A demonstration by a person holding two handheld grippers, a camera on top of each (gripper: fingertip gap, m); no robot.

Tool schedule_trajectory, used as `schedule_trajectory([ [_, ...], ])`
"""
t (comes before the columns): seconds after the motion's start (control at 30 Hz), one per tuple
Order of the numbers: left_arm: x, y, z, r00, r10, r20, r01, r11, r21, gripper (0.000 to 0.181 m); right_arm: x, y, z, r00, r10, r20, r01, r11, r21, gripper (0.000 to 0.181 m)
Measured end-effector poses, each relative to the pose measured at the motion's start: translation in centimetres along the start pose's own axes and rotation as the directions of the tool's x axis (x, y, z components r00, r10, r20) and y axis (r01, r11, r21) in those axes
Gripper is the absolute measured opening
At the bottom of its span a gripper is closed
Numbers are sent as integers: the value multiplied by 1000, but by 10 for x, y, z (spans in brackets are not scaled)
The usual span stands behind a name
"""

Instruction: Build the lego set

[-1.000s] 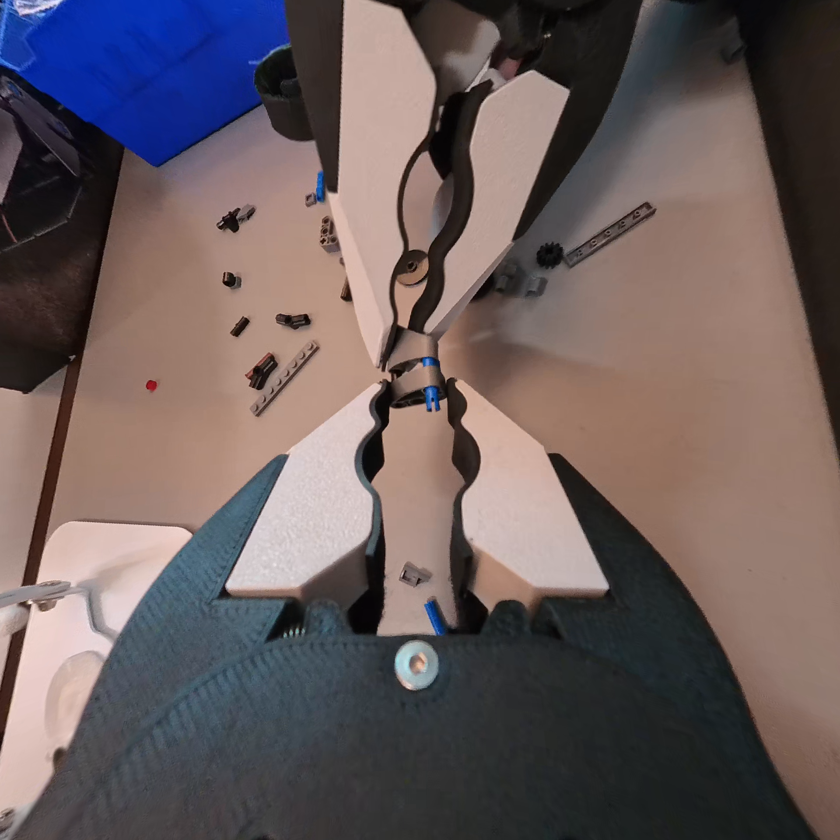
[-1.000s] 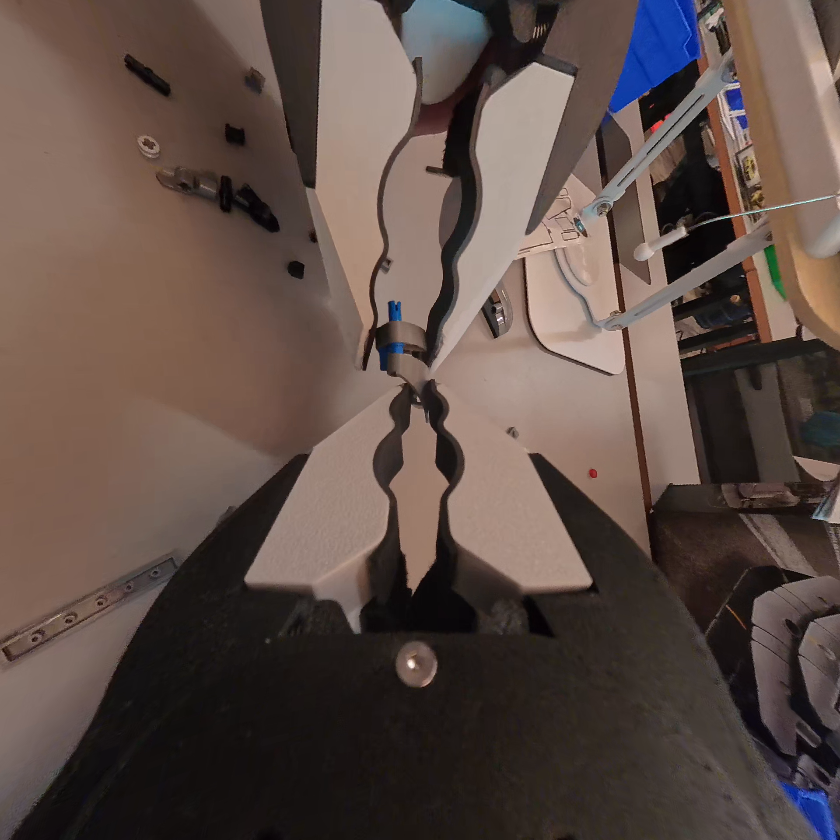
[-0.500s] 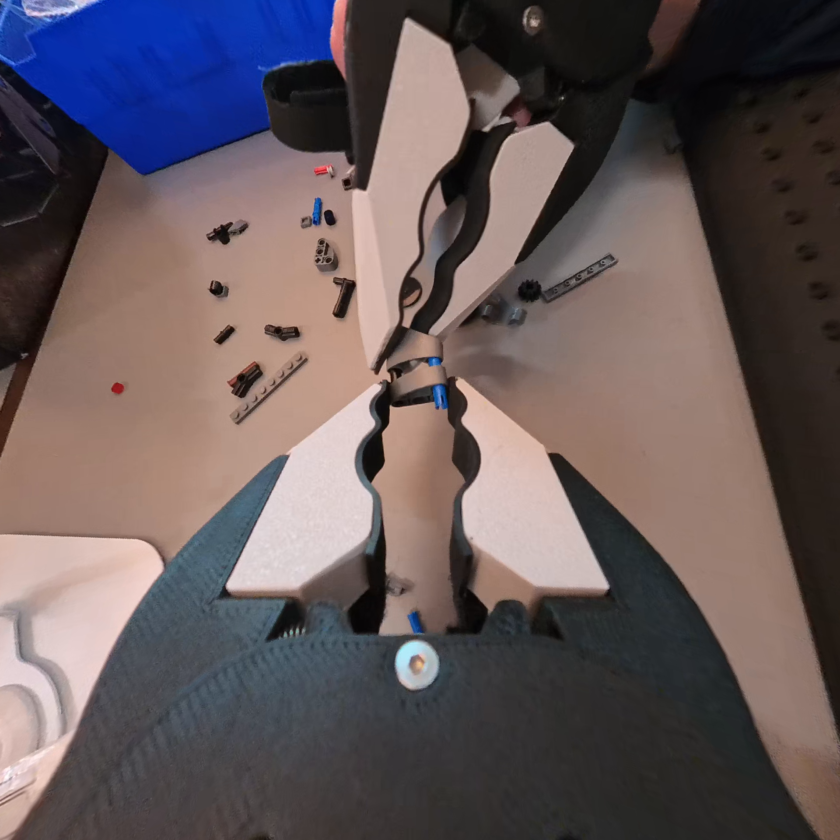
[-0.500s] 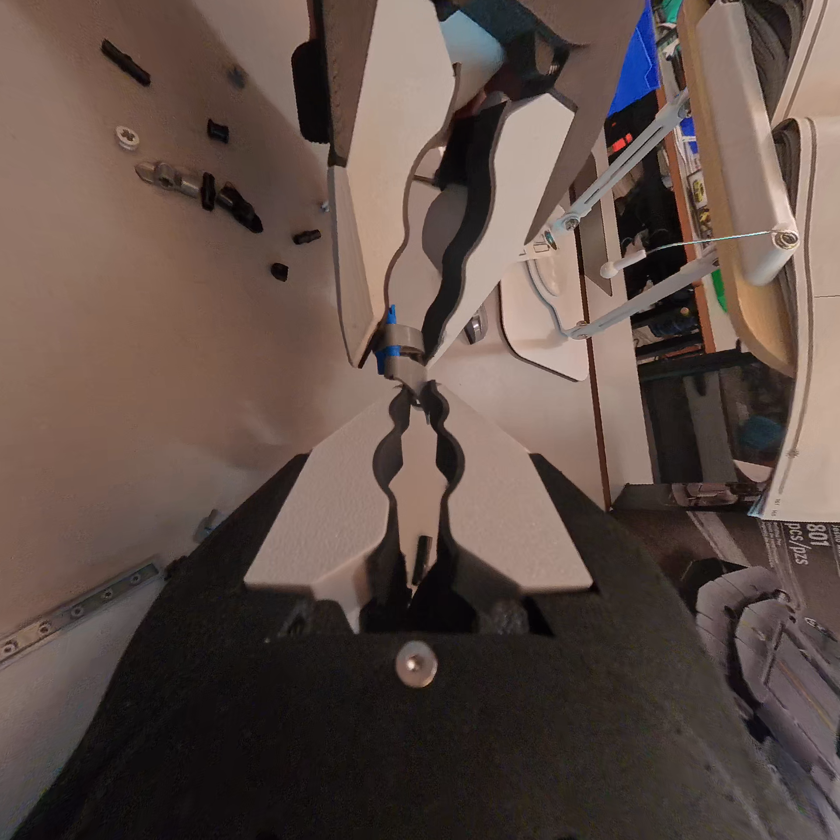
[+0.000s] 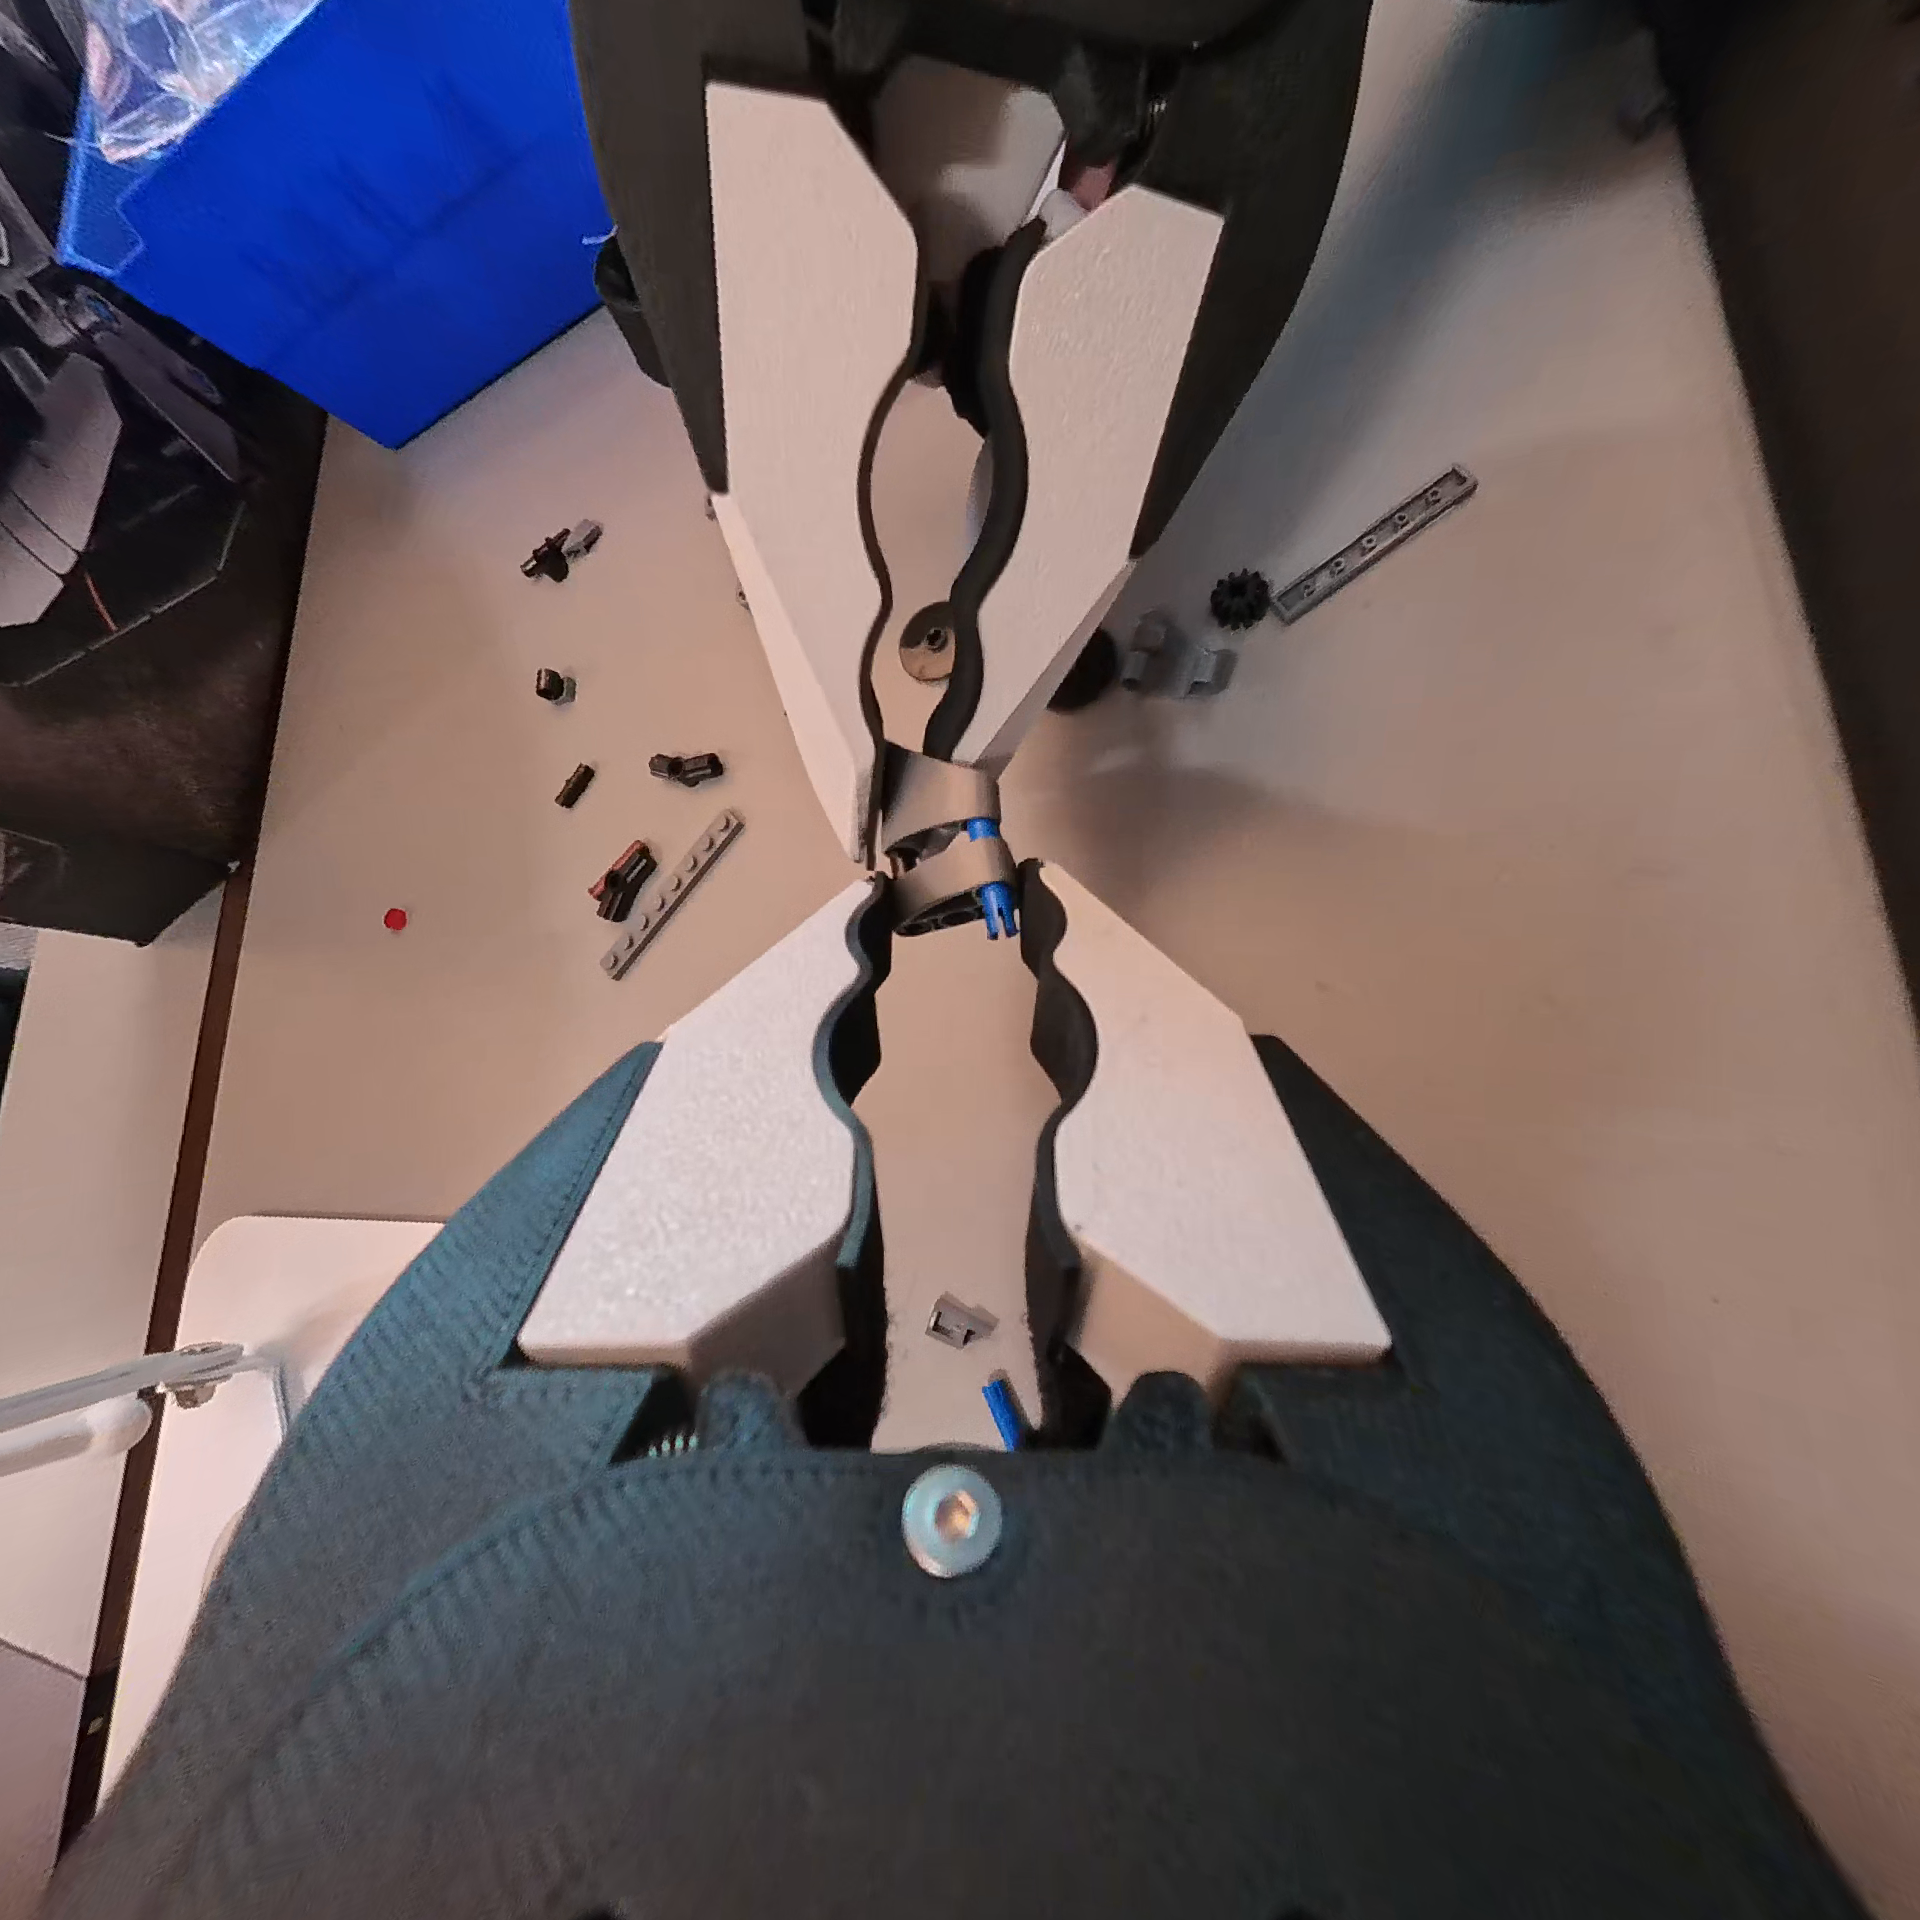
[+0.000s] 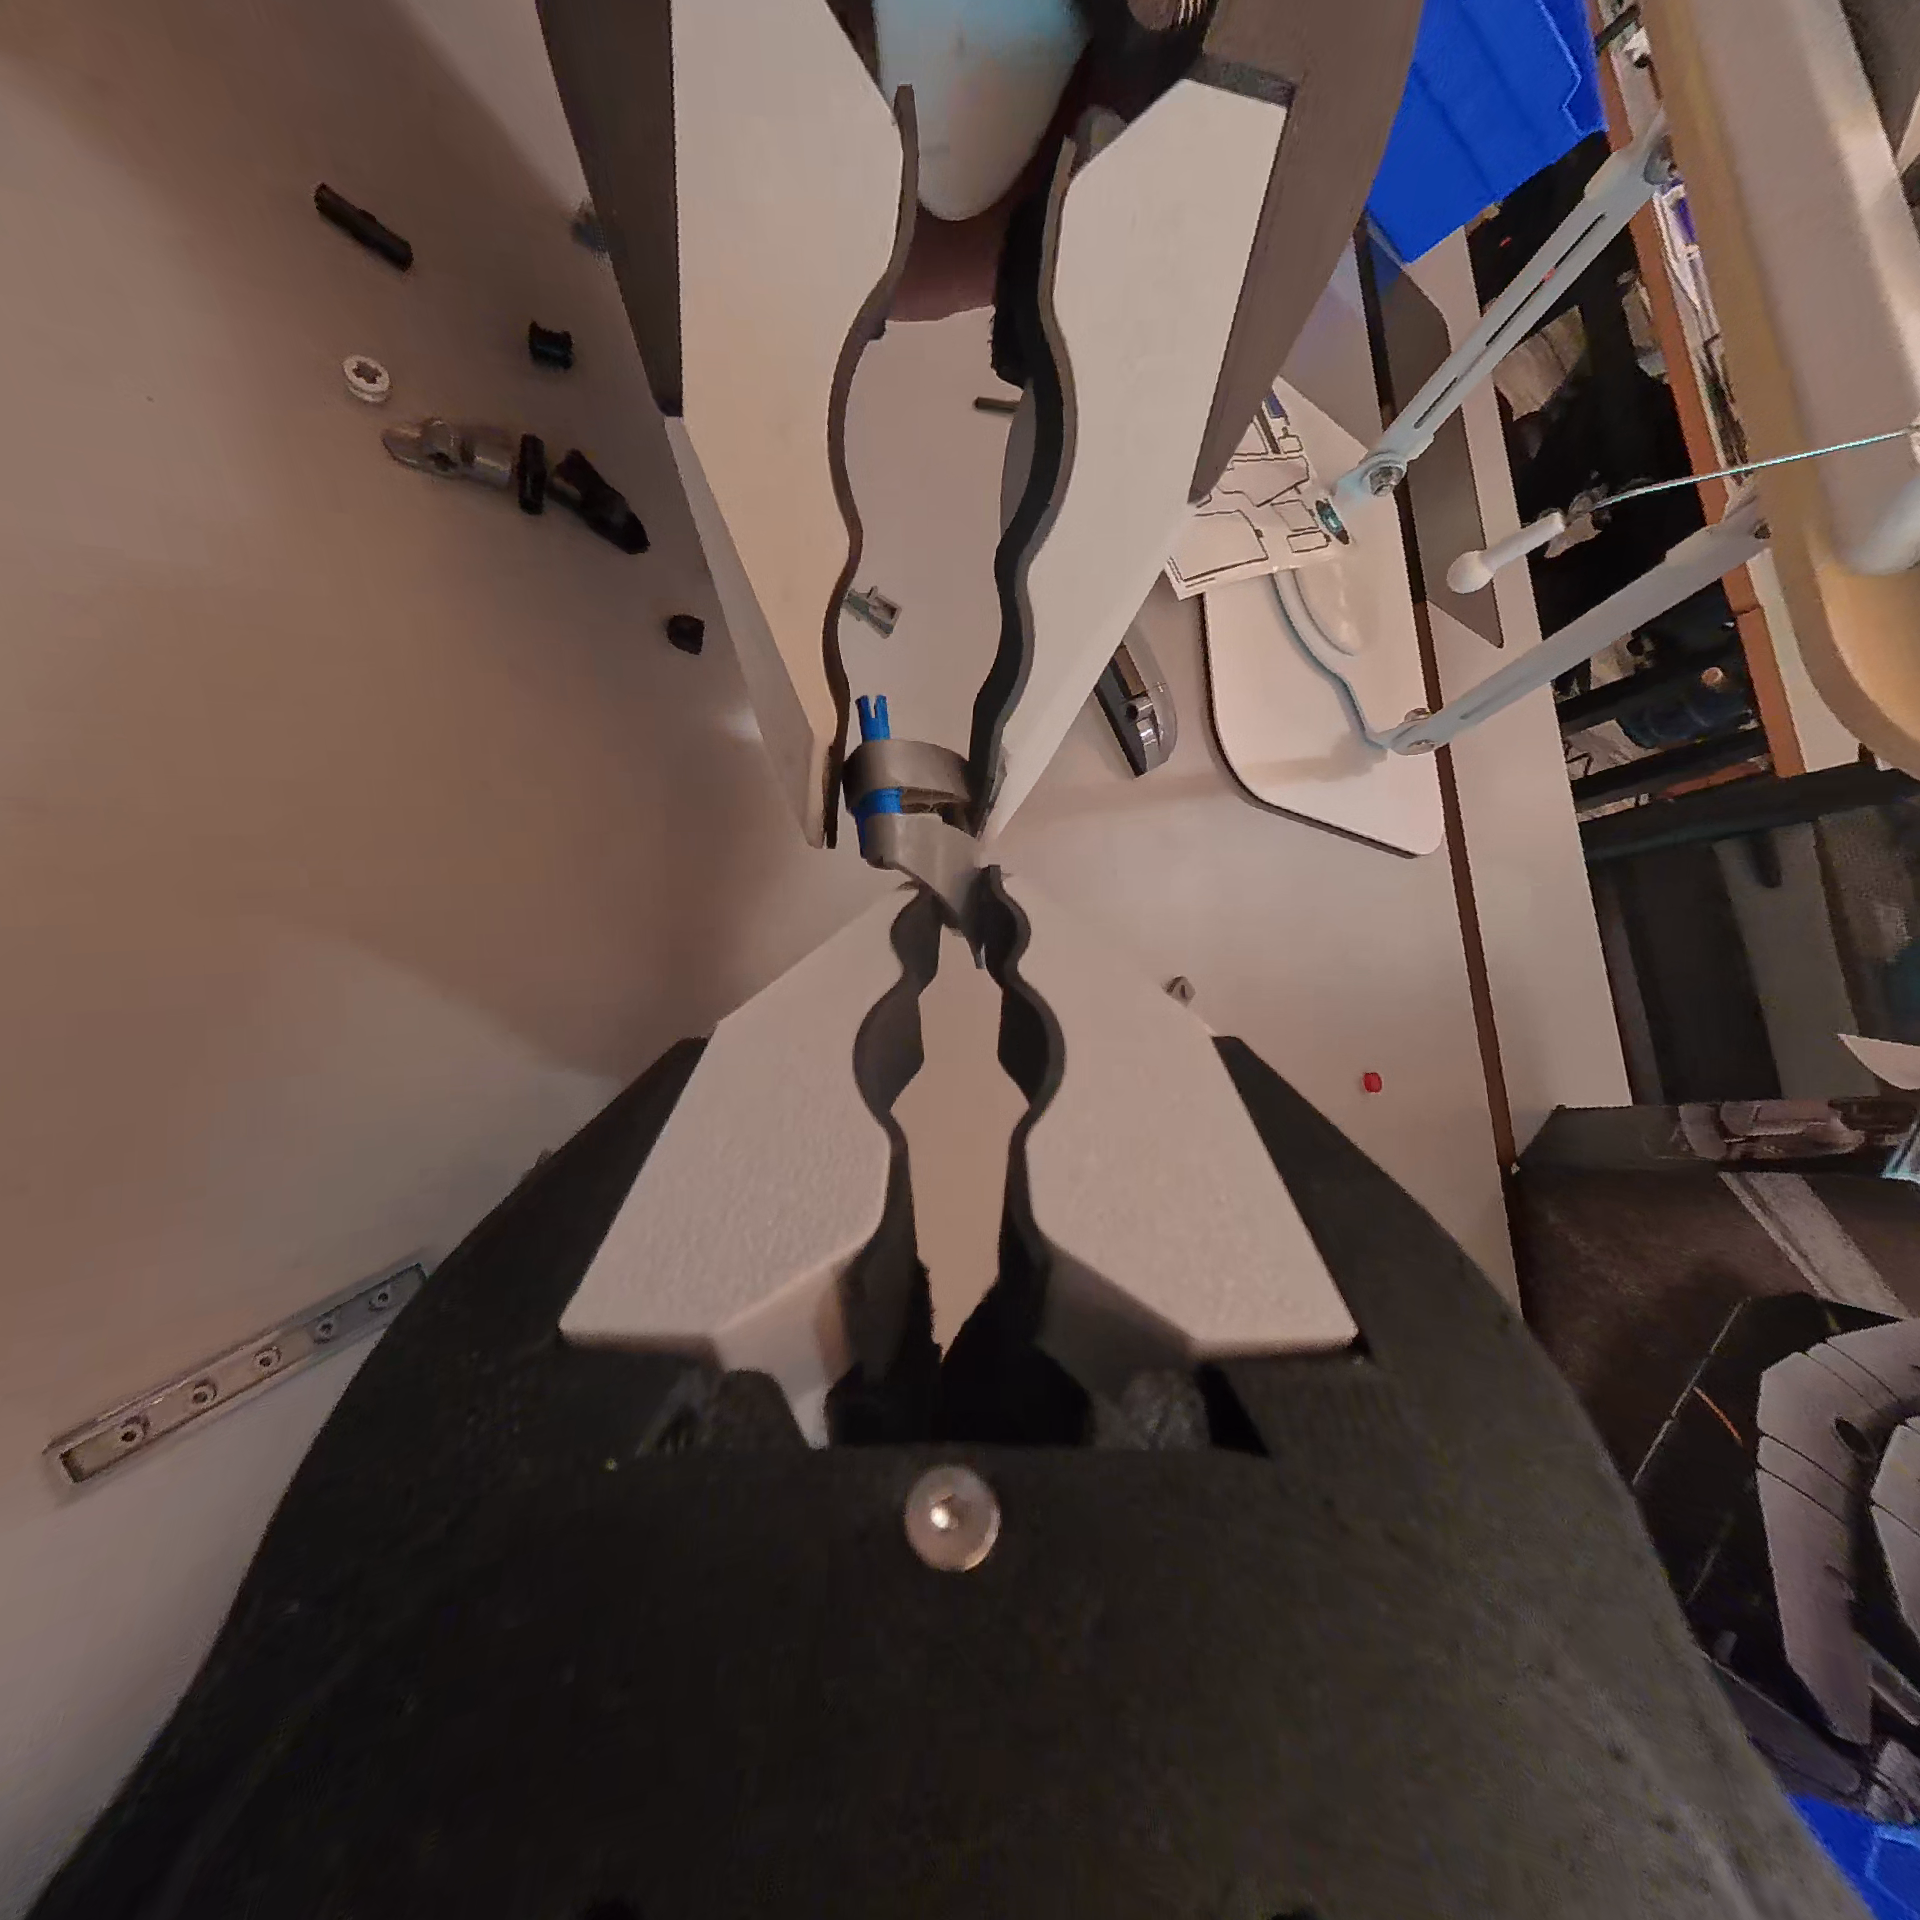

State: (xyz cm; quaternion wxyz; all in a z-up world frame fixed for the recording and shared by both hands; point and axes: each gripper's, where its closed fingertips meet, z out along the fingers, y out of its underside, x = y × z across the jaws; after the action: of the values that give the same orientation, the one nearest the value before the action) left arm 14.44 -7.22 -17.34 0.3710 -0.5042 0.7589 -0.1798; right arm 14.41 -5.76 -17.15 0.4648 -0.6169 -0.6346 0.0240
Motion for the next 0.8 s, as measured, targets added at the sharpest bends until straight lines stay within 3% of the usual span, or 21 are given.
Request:
schedule_trajectory([
  [0.8,-3,-12,-9,991,-115,-62,121,986,115,22,4,-3,-2,997,-60,-58,58,998,-37,5],
])
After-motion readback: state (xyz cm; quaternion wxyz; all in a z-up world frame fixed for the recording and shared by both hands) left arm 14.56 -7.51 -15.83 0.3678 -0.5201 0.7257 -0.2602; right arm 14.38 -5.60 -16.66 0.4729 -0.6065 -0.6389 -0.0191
